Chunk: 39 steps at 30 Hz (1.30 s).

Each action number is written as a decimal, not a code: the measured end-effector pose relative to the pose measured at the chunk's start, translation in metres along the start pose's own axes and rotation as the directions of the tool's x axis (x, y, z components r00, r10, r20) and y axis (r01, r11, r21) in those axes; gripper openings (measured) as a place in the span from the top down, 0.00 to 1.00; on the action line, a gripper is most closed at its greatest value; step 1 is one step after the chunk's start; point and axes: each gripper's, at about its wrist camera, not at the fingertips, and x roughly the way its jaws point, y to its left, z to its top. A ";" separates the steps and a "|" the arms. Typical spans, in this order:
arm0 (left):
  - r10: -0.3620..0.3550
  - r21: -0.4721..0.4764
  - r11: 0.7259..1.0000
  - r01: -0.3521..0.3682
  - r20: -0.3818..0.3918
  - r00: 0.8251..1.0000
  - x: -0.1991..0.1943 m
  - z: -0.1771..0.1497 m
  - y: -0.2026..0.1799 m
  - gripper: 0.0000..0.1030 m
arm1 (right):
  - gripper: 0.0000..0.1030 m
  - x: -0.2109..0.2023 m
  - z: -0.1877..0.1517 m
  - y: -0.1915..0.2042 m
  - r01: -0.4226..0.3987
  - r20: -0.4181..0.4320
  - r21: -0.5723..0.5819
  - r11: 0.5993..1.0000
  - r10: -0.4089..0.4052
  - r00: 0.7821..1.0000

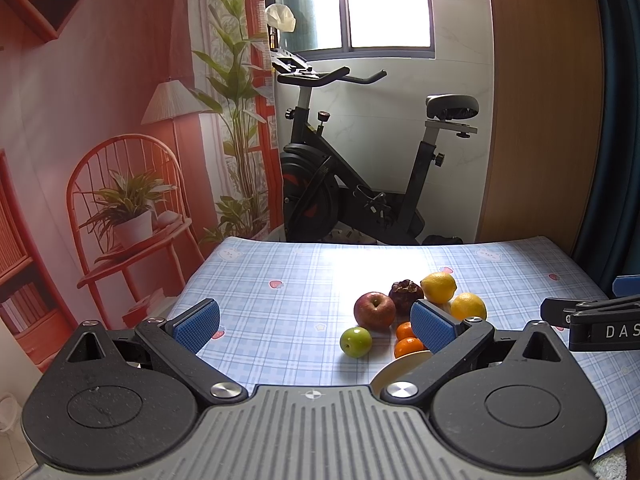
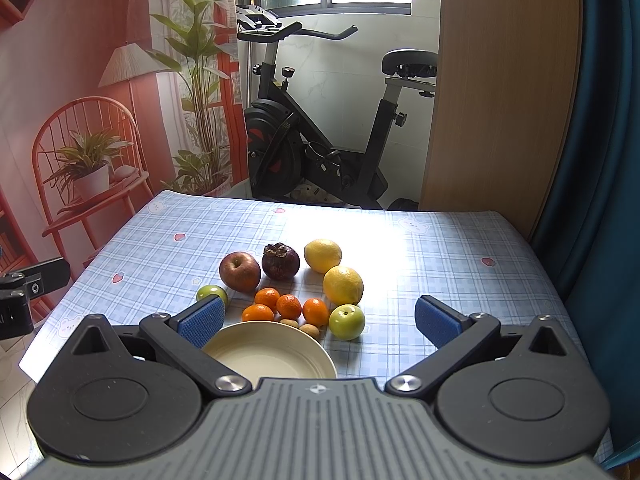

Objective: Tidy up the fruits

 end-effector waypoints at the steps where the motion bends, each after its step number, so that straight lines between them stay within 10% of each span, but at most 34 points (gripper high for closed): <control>1: 0.000 0.000 1.000 0.000 0.000 1.000 0.000 0.000 0.000 0.00 | 0.00 0.000 0.000 0.000 0.000 0.000 0.000 1.000 0.000 1.000; 39: 0.012 -0.029 1.000 -0.011 0.033 0.999 0.089 0.003 0.017 0.12 | 0.00 0.076 0.000 -0.069 -0.127 0.279 0.104 0.987 0.093 0.956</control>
